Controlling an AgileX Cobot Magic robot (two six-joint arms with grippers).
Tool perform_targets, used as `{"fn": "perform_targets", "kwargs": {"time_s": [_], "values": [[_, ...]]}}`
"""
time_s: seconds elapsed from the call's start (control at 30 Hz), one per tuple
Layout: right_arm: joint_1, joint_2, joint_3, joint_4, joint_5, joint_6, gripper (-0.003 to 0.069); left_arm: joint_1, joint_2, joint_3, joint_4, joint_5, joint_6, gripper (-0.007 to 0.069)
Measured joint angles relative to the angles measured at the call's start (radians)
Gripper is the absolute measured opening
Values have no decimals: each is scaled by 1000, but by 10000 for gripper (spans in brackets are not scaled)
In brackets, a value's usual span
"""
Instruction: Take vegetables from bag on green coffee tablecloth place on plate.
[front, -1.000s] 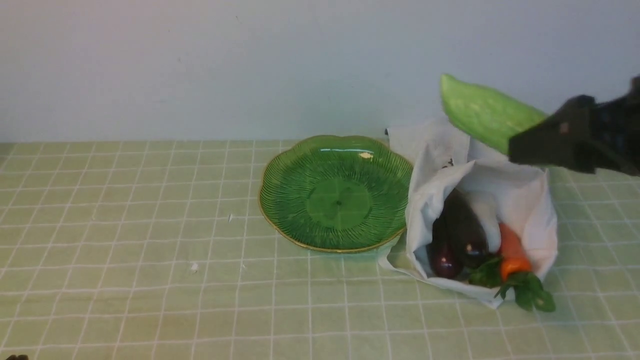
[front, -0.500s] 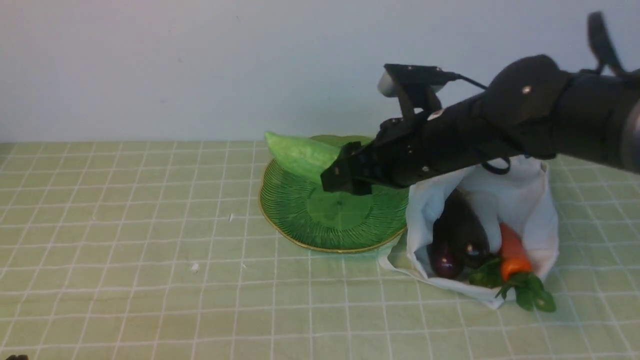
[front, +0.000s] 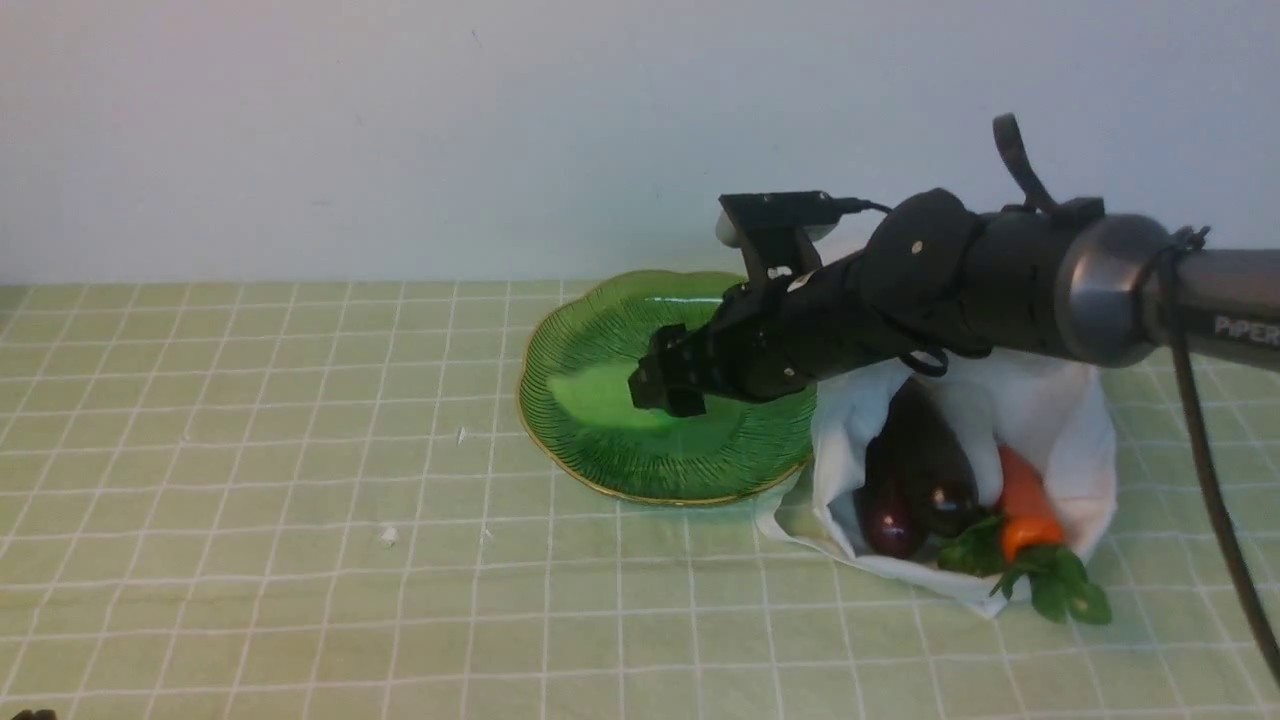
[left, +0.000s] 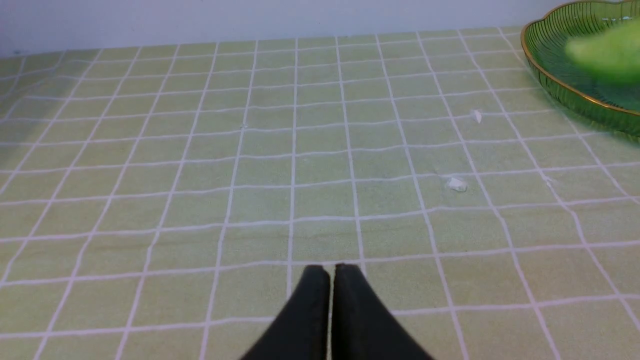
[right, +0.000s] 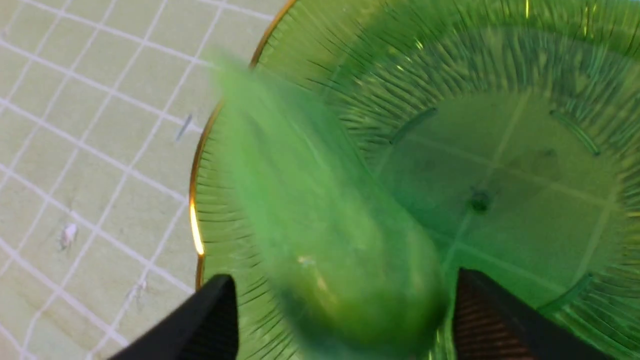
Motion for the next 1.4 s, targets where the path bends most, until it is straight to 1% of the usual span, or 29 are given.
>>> {"fn": "perform_targets", "kwargs": {"time_s": [0.03,0.13,0.33,0.37,0.4,0.43,0.47,0.5,0.57,0.6,0.67,0.73,0.77,0.83,0.87,0.9,0.93,0.97,1.07,1.3,1.33,1.4], "values": [[0,-1,-1,-8,2,0,597,0,0,0,0,0,0,-5],[0,-22,-1,-18,31,0,631,0,0,0,0,0,0,-5],[-18,-85,-38,-50,169,2,622,0,0,0,0,0,0,-5],[-30,-122,-81,-71,254,6,600,0,0,0,0,0,0,-5],[-36,-140,-105,-81,296,8,580,0,0,0,0,0,0,-5],[-39,-149,-118,-83,306,10,580,0,0,0,0,0,0,-5],[-50,-181,-166,-98,397,15,540,0,0,0,0,0,0,-5],[-57,-199,-195,-103,444,20,517,0,0,0,0,0,0,-5],[-73,-250,-281,-113,580,38,437,0,0,0,0,0,0,-5],[-79,-268,-313,-124,627,45,403,0,0,0,0,0,0,-5],[-89,-314,-389,-163,706,64,312,0,0,0,0,0,0,-5],[-94,-365,-447,-219,730,92,216,0,0,0,0,0,0,-5],[-95,-401,-465,-273,739,127,160,0,0,0,0,0,0,-5],[-95,-453,-472,-341,748,176,80,0,0,0,0,0,0,-5],[-95,-467,-472,-357,750,189,72,0,0,0,0,0,0,-5],[-96,-525,-466,-420,758,243,19,0,0,0,0,0,0,-5],[-96,-540,-464,-435,759,255,15,0,0,0,0,0,0,-5],[-98,-599,-442,-482,760,294,-1,0,0,0,0,0,0,-5],[-98,-744,-351,-557,763,357,-13,0,0,0,0,0,0,-5],[-98,-1081,-28,-659,766,460,-15,0,0,0,0,0,0,-5],[-98,-1182,92,-679,724,478,-15,0,0,0,0,0,0,-5],[-98,-1311,259,-690,595,490,-15,0,0,0,0,0,0,-5]]}}
